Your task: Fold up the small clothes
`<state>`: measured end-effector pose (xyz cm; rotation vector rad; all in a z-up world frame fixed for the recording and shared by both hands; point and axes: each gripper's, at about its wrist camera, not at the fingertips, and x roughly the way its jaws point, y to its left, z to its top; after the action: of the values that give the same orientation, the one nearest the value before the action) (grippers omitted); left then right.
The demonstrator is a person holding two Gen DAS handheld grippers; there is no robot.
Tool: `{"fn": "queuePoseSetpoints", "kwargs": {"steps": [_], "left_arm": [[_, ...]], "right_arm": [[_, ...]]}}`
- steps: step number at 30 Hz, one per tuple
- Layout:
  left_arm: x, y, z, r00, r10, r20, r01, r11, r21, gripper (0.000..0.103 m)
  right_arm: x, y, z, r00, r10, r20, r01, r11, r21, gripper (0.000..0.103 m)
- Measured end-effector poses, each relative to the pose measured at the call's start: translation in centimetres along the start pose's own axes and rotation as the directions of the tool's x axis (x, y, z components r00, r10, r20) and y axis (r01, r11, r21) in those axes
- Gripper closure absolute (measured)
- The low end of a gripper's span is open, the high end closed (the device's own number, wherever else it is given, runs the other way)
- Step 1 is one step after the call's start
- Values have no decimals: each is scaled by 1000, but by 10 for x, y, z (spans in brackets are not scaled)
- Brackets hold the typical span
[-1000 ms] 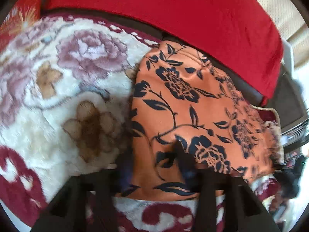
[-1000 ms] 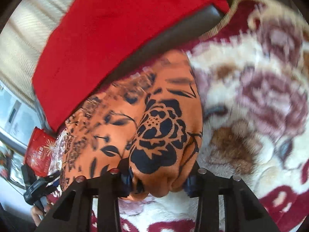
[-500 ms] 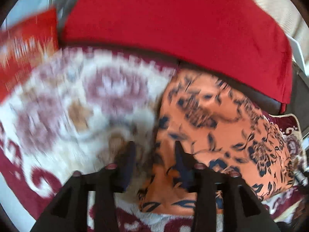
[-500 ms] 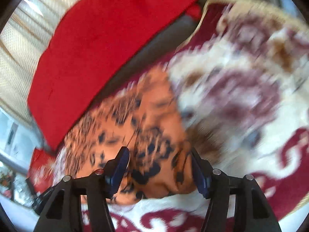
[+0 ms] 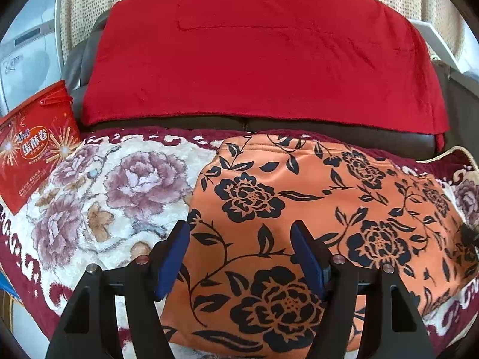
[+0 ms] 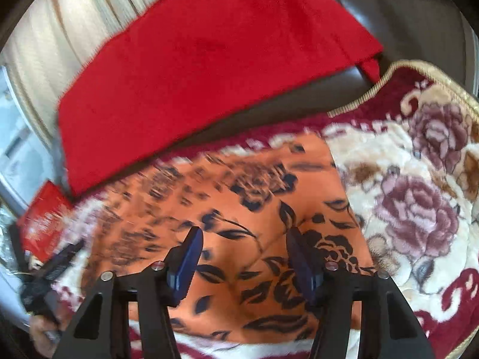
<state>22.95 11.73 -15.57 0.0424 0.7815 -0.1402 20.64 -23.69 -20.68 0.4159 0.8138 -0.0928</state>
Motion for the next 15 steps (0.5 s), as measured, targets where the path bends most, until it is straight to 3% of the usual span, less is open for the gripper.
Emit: {"fn": "queuePoseSetpoints", "kwargs": {"steps": [2, 4, 8, 11, 13, 15], "left_arm": [[4, 1, 0, 1000, -1, -10, 1, 1000, -2, 32], [10, 2, -1, 1000, 4, -21, -5, 1000, -4, 32], [21, -1, 0, 999, 9, -34, -9, 1000, -4, 32], [28, -5, 0, 999, 11, -48, -10, 1000, 3, 32], [34, -9, 0, 998, 18, -61, -17, 1000, 11, 32], [41, -13, -1, 996, 27, -83, -25, 999, 22, 32]], "right_arm": [[25, -6, -4, 994, -47, -100, 47, 999, -1, 43], [27, -8, -2, 995, -59, -78, 59, 998, -3, 43], [21, -6, 20, 999, -7, -37, 8, 999, 38, 42], [33, -6, 36, 999, -25, -24, 26, 998, 53, 41], [61, -12, 41, 995, -25, -92, 31, 997, 68, 31], [81, -16, 37, 991, -39, -130, 49, 996, 70, 30]]}}
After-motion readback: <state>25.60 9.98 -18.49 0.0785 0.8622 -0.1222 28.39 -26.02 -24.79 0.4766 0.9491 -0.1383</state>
